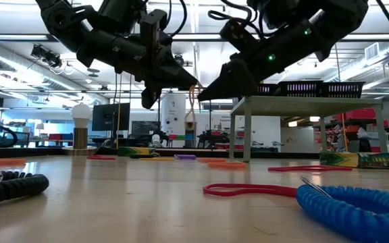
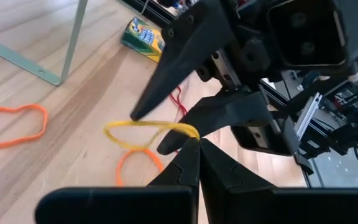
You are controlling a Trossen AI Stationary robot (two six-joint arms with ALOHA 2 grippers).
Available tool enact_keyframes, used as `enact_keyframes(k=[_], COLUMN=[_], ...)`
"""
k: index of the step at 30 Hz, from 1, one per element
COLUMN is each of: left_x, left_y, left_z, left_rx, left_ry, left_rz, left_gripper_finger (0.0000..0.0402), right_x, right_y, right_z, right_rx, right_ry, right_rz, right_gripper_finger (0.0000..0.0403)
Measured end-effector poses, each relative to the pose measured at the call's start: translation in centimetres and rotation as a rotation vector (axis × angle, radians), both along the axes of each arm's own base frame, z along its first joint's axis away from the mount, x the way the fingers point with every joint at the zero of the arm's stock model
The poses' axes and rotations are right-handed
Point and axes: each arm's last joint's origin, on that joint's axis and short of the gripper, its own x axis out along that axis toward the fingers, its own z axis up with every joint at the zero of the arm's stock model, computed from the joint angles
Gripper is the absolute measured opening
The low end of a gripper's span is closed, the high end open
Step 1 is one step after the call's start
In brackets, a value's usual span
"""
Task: Pick & Place Office Desk Supplies
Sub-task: Put the bottom yellow rubber band into the middle black basket on the shelf
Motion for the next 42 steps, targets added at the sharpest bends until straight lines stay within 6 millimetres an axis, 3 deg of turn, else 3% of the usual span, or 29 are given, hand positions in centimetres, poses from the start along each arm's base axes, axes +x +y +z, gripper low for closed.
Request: enact_keyframes(k=[10,16,22,28,34,38,42], left_x=[0.0,-0.3,-0.9,-0.9,-0.9,-0.9,-0.9], left_y=[0.0,0.4,1.0,1.5,1.5,1.5,1.5], left_z=[0.0,-0.8,-1.3,-1.3,-1.3,-1.3,-1.3], left_rx=[0.005,-0.015,-0.021,0.035,0.093,0.109,0.125], left_ry=[0.003,0.084,0.172,0.171,0.177,0.176,0.17], left_rz=[-0.001,0.022,0.055,0.049,0.06,0.056,0.051], left_gripper_finger=[0.0007,0.0042,0.0103,0.0129,0.0128,0.0128,0.0128], right_x=[0.2,-0.1,-1.6,-3.9,-7.7,-10.5,-12.7], right_y=[0.0,0.0,0.0,0.6,0.4,-1.5,-4.9], right_z=[0.4,0.2,1.5,4.8,9.8,13.9,17.1], right_rx=[0.099,0.163,0.118,0.106,0.069,0.022,0.073], right_ry=[-0.08,-0.076,-0.022,-0.036,-0.121,-0.062,0.022], right_rz=[-0.041,-0.12,-0.203,-0.198,-0.308,-0.45,-0.619], right_gripper_finger=[0.0014,0.0014,0.0006,0.0009,0.0005,0.0006,0.0006])
